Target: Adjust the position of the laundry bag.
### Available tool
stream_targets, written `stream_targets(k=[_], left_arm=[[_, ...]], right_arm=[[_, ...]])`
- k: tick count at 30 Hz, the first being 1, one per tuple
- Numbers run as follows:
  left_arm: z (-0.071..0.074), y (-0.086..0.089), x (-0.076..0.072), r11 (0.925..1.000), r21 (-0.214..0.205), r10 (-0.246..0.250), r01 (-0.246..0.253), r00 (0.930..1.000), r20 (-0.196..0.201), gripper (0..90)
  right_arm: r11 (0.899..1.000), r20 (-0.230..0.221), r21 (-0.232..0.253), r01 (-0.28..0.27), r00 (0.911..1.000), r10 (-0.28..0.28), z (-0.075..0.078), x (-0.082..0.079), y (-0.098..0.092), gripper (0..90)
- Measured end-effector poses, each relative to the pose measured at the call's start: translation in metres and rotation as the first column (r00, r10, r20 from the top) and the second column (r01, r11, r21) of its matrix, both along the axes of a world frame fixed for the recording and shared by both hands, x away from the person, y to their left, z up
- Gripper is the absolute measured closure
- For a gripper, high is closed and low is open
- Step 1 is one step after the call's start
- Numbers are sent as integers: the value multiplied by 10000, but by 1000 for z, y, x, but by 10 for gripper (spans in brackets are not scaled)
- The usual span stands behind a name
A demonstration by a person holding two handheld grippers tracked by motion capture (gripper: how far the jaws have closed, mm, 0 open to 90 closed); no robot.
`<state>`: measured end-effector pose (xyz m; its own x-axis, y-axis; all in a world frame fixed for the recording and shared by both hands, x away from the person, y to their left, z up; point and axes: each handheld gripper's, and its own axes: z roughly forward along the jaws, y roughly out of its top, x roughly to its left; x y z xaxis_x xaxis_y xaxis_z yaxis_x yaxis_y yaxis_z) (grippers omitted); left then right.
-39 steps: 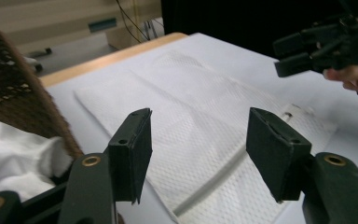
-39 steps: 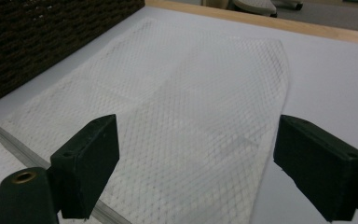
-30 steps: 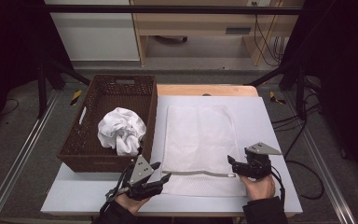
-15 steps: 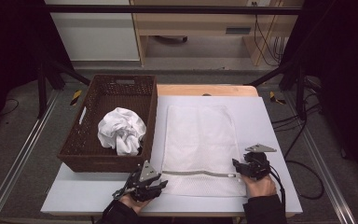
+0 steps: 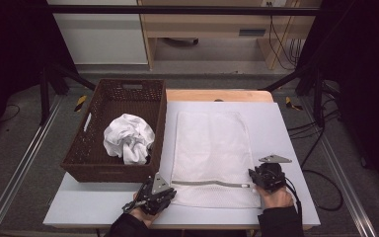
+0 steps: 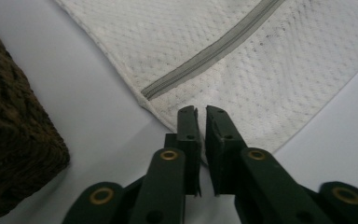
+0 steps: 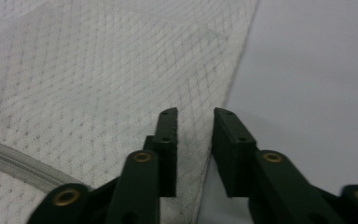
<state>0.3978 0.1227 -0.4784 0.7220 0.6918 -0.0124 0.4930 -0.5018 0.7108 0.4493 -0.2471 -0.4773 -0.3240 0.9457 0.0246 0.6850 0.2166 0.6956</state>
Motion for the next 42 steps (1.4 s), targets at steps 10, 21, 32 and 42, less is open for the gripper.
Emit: stream_targets(k=[10,21,32,42], left_arm=[[0,2,5,9994,-325,147,-136,9992,362,871],[0,4,6,9996,-232,183,-171,9983,550,750],[18,1,-4,9934,-989,-450,575,9911,1249,428],[34,-16,-3,9939,-706,-697,844,9794,1897,332]], right_arm=[[9999,22,87,-113,9999,113,1,14,-1,880],[9983,740,552,170,9970,-211,4,8,-7,634],[9911,1613,1314,-188,9869,-26,15,-22,-10,458],[9915,1737,1285,-219,9848,-7,11,-43,-12,388]])
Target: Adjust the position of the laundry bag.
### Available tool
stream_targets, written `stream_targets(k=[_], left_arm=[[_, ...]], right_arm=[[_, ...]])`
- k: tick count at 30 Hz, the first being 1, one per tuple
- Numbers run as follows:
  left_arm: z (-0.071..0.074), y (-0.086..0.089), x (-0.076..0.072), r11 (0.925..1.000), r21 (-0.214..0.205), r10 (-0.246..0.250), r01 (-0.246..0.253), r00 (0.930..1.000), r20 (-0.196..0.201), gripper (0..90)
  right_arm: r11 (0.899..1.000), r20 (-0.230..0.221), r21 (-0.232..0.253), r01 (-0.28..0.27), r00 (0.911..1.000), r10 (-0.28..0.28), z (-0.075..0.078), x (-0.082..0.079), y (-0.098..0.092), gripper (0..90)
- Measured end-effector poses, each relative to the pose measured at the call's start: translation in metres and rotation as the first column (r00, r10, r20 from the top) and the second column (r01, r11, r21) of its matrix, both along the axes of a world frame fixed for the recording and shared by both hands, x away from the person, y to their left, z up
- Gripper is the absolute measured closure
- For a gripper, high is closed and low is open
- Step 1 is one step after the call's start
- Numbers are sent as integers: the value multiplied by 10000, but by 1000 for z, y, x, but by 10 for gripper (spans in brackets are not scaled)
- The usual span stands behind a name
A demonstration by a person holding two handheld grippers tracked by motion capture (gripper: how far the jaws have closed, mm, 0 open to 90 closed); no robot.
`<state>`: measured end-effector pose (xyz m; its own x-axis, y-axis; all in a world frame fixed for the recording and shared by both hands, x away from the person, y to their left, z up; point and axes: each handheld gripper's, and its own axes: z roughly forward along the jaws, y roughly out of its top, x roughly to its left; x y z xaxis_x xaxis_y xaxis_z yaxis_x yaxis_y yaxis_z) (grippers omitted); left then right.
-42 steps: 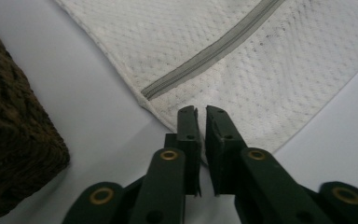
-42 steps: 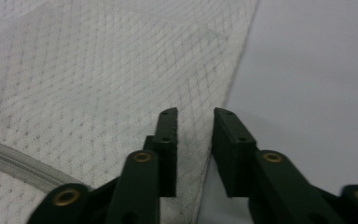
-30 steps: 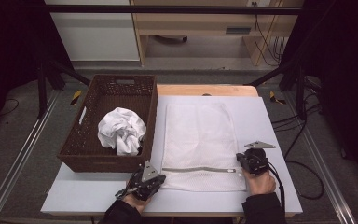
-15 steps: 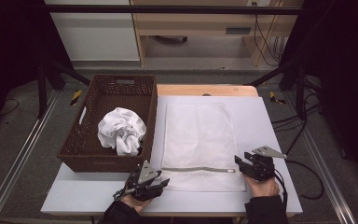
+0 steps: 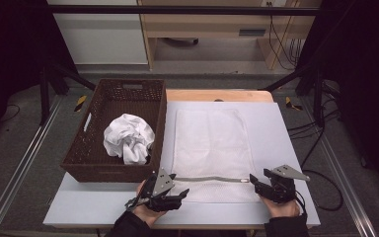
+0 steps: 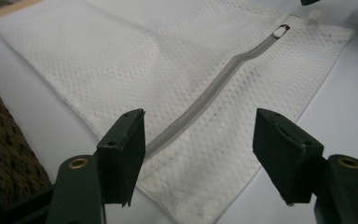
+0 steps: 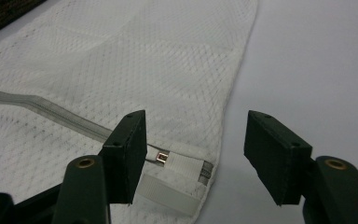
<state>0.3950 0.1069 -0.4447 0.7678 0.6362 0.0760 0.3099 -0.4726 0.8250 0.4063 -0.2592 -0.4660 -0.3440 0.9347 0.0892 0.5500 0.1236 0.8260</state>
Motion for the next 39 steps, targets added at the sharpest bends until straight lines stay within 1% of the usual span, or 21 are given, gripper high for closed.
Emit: stream_targets(k=[2,3,6,8,10,12,13,17,18,19,20,21,22,24,25,26,28,30,31,32,39], left_arm=[[1,-2,1,10000,2,-62,62,10000,43,328],[3,-6,2,9999,-112,-62,62,10000,34,305],[5,-10,5,9996,-212,-191,191,9998,7,298],[6,-15,7,9992,-293,-272,271,9996,-20,321],[6,-25,10,9984,-391,-419,413,9990,-145,355],[5,-29,11,9982,-349,-495,488,9986,-204,376],[4,-32,11,9978,-408,-533,523,9983,-242,437],[3,-42,14,9967,-491,-667,648,9971,-379,549],[2,-47,14,9954,-710,-681,649,9968,-427,583],[2,-47,14,9954,-710,-681,649,9968,-427,615],[0,-54,15,9938,-814,-801,759,9956,-490,646],[0,-54,15,9938,-814,-801,759,9956,-490,667],[-2,-58,16,9942,-738,-824,786,9954,-488,704],[-6,-64,16,9936,-678,-946,907,9938,-576,730],[-9,-68,17,9926,-704,-1032,986,9925,-649,783],[-9,-68,17,9926,-704,-1032,986,9925,-649,797],[-14,-77,18,9895,-898,-1216,1136,9886,-884,830],[-16,-80,18,9891,-894,-1252,1170,9878,-928,852],[-19,-86,19,9888,-861,-1299,1215,9865,-994,859],[-21,-88,20,9886,-882,-1315,1224,9857,-1059,863],[-35,-97,24,9916,-580,-1224,1154,9829,-1379,883]], right_arm=[[10000,1,5,45,10000,-45,0,-1,0,385],[10000,42,-42,17,10000,-17,-1,-2,0,382],[10000,-26,-30,24,10000,-24,-2,-3,1,383],[10000,-71,-65,-46,10000,46,-4,-4,1,393],[9998,-279,-75,-161,9995,159,-6,-4,2,415],[9998,-339,-98,-157,9993,154,-7,-4,3,421],[9997,-481,-144,-179,9987,172,-8,-4,3,434],[9997,-604,-147,-180,9980,171,-9,-4,4,438],[9998,-680,-170,-106,9976,94,-9,-5,4,439],[9998,-680,-170,-106,9976,94,-9,-5,4,439],[9998,-772,-175,-87,9970,73,-10,-5,4,442],[9998,-772,-175,-87,9970,73,-10,-5,4,442],[9997,-922,-200,-105,9957,86,-12,-6,4,445],[9997,-950,-199,-106,9954,86,-12,-6,4,445],[9997,-1096,-212,-125,9939,101,-14,-6,4,450],[9993,-1077,-326,-166,9941,130,-14,-6,4,451],[9993,-1243,-347,-155,9922,111,-15,-6,5,460],[9992,-1337,-391,-128,9910,74,-16,-7,5,468],[9982,-1299,-572,-165,9915,89,-17,-7,5,485],[9985,-1342,-532,-117,9909,45,-17,-8,5,498],[9960,-1332,-891,1,9910,-120,-16,-10,8,630]])
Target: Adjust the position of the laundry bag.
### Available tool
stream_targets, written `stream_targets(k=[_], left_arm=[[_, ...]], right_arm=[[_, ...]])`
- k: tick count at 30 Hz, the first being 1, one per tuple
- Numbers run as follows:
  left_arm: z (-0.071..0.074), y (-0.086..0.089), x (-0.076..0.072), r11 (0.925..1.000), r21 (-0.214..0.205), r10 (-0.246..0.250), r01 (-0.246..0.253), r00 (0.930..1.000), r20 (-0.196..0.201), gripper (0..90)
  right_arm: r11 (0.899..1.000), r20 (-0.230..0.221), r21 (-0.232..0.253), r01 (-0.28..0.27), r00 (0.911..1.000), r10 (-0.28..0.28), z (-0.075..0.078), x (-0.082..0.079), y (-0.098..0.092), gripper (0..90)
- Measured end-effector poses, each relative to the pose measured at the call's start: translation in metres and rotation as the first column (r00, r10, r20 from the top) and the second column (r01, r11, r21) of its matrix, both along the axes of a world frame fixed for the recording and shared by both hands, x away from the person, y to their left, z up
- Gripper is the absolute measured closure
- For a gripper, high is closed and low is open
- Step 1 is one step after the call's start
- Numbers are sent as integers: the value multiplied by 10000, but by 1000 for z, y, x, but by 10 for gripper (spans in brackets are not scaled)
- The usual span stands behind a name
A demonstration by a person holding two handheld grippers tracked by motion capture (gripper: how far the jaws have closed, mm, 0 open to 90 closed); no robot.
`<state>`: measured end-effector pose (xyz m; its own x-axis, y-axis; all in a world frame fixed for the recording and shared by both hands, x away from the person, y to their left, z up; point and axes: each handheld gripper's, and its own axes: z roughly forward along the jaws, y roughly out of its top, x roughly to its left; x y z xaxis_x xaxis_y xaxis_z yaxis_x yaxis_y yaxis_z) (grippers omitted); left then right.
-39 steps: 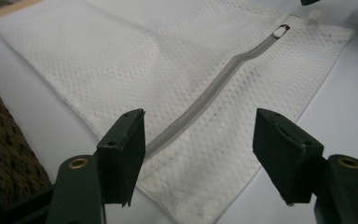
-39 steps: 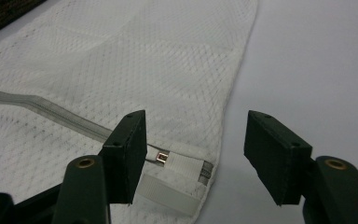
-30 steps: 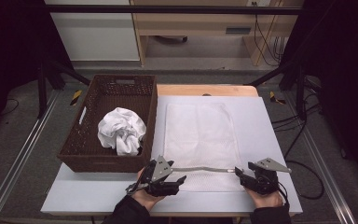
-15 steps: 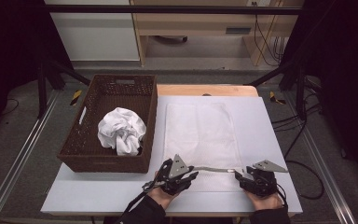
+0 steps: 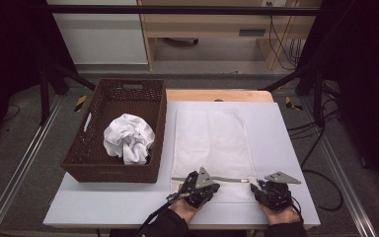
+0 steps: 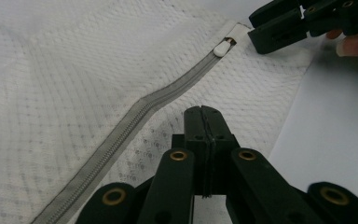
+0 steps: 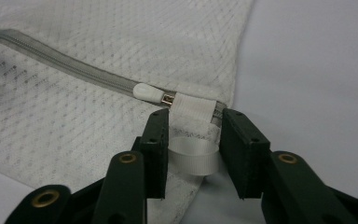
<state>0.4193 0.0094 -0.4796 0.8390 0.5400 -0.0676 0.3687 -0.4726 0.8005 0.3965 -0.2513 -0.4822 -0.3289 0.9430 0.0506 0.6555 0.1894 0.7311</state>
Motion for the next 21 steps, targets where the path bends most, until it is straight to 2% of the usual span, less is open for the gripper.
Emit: stream_targets(k=[2,6,9,11,13,16,21], left_arm=[[-1,-1,0,10000,46,-24,24,10000,-15,884],[-6,-4,-1,9994,333,-21,24,10000,-98,883],[-8,-6,-1,9986,536,-36,39,10000,-71,883],[-8,-6,-2,9983,574,-43,46,10000,-58,883],[-8,-6,-2,9984,566,-43,47,10000,-70,883],[-8,-6,-1,9985,537,-53,58,9999,-109,883],[-8,-6,-1,9988,486,-68,76,9998,-168,880]], right_arm=[[9999,-57,66,91,9999,-91,0,0,0,650],[9996,-101,-114,269,9996,-270,1,0,1,699],[9993,-125,-233,285,9995,-288,2,2,0,770],[9995,-215,-214,219,9995,-224,3,3,-1,829],[9996,-230,-206,214,9995,-218,3,4,-1,839],[9999,-247,-19,148,9996,-149,6,4,-4,865],[9987,159,500,109,9998,-117,13,2,-7,874]])
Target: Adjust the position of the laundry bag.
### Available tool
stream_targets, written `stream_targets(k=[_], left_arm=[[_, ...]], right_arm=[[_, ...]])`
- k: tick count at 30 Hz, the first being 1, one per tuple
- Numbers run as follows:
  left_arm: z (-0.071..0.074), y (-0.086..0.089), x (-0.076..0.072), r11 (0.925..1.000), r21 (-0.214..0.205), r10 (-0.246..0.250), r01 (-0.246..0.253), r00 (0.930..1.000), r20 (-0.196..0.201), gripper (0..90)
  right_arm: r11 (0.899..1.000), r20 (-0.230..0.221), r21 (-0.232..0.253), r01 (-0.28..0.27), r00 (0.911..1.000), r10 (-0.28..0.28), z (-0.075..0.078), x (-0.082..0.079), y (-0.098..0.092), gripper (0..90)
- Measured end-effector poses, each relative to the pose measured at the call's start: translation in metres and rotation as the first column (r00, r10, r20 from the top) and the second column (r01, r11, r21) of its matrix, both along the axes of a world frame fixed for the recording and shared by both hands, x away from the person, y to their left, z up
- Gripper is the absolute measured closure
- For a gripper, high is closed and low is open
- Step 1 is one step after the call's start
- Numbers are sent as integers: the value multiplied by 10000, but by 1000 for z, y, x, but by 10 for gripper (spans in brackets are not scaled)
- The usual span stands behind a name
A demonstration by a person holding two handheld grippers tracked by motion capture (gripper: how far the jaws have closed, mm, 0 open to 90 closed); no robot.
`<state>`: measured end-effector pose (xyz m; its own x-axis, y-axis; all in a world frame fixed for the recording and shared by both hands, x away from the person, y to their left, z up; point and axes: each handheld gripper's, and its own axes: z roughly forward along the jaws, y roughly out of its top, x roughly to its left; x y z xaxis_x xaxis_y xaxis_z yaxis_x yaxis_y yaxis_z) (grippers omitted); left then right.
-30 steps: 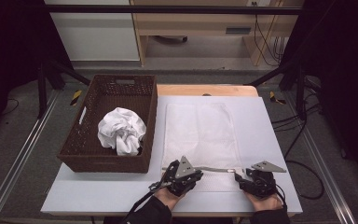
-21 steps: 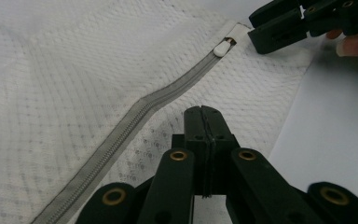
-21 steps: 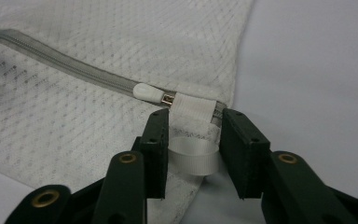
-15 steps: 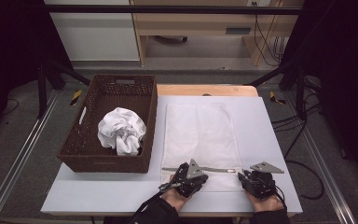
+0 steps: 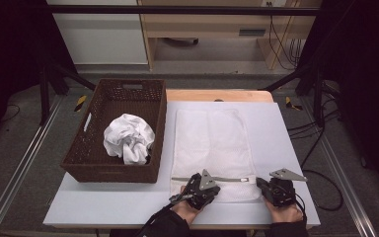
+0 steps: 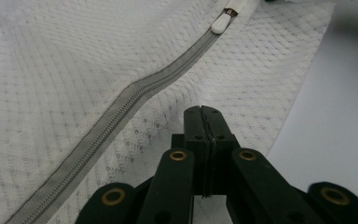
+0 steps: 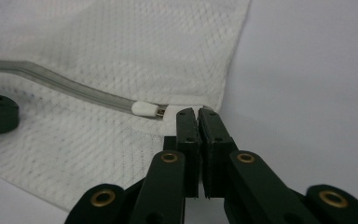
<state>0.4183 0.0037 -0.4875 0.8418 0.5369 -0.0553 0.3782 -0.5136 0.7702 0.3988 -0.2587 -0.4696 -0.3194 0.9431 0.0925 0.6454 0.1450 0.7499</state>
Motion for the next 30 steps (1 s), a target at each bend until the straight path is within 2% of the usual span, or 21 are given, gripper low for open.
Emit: stream_targets(k=[3,4,7,17,22,27,30], left_arm=[[0,0,0,10000,6,-4,4,10000,30,851],[0,0,0,10000,2,-3,3,10000,44,845],[0,1,0,10000,-42,48,-48,10000,29,826],[2,1,-1,9999,-118,-19,21,9999,143,780],[7,1,-5,9989,-455,-67,77,9997,221,761],[13,-5,-9,9979,-569,-281,298,9992,293,743],[18,-12,-14,9963,-657,-521,553,9974,502,655]], right_arm=[[9997,271,208,-155,9995,150,3,-1,-1,877],[9990,540,337,-294,9982,275,5,-2,-1,879],[9982,762,477,-354,9966,317,9,-1,-1,881],[9978,1034,519,-405,9940,350,15,1,-1,884],[9967,1140,664,-457,9928,379,19,1,0,884],[9961,1134,742,-469,9928,383,20,1,0,884],[9957,1173,800,-463,9924,367,22,2,2,885]])
